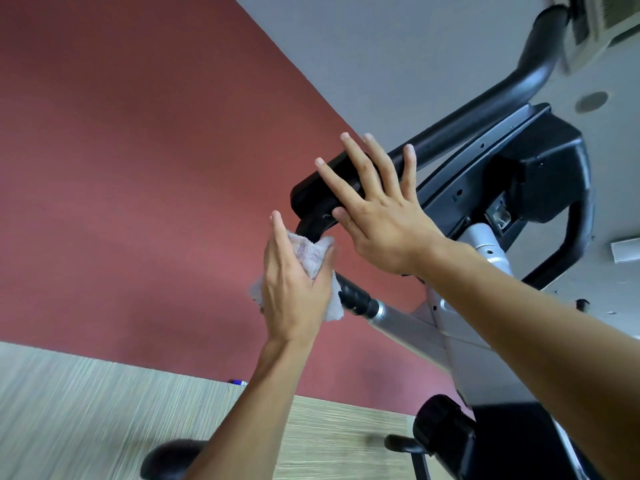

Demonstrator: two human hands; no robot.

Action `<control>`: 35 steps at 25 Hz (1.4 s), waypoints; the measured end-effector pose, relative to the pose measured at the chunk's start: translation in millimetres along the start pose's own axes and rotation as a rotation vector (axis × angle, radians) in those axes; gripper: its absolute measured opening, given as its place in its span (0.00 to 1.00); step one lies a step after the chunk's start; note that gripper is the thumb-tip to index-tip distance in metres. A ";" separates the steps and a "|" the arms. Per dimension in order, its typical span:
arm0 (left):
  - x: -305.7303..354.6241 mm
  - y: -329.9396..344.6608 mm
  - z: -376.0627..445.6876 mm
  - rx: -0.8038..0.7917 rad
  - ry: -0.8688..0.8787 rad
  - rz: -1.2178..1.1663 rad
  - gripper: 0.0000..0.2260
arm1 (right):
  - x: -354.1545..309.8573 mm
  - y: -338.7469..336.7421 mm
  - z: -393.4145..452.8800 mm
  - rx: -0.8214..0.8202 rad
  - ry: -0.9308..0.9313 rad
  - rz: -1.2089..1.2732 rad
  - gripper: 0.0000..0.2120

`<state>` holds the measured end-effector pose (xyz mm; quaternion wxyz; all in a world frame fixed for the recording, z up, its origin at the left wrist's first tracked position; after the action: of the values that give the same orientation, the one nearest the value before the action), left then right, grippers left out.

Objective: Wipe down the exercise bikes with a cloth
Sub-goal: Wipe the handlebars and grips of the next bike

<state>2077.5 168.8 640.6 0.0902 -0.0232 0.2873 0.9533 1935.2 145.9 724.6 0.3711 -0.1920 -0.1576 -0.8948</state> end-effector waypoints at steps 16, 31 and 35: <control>29.3 12.4 63.6 -0.268 0.445 0.385 0.39 | 68.0 -67.6 19.6 -0.051 0.069 0.002 0.22; 89.8 -49.3 177.3 -0.858 -0.192 0.023 0.30 | 66.3 -97.1 36.3 -0.420 0.282 0.441 0.10; 112.0 -7.0 226.9 -0.964 -0.281 -0.115 0.27 | 113.1 -137.5 88.0 -0.529 0.291 0.566 0.10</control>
<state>1970.4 317.6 815.3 0.1594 0.0507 -0.2022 0.9650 1781.9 207.8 834.7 0.5587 -0.1882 0.1910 -0.7848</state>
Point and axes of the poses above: each hand's wrist, its own z-axis towards the middle knuckle, its own y-axis out of the palm, x = y × z, the point moved 2 cm from there along z, towards the middle knuckle, and after that the axes turned 11 degrees about y, right-handed, at the moved point
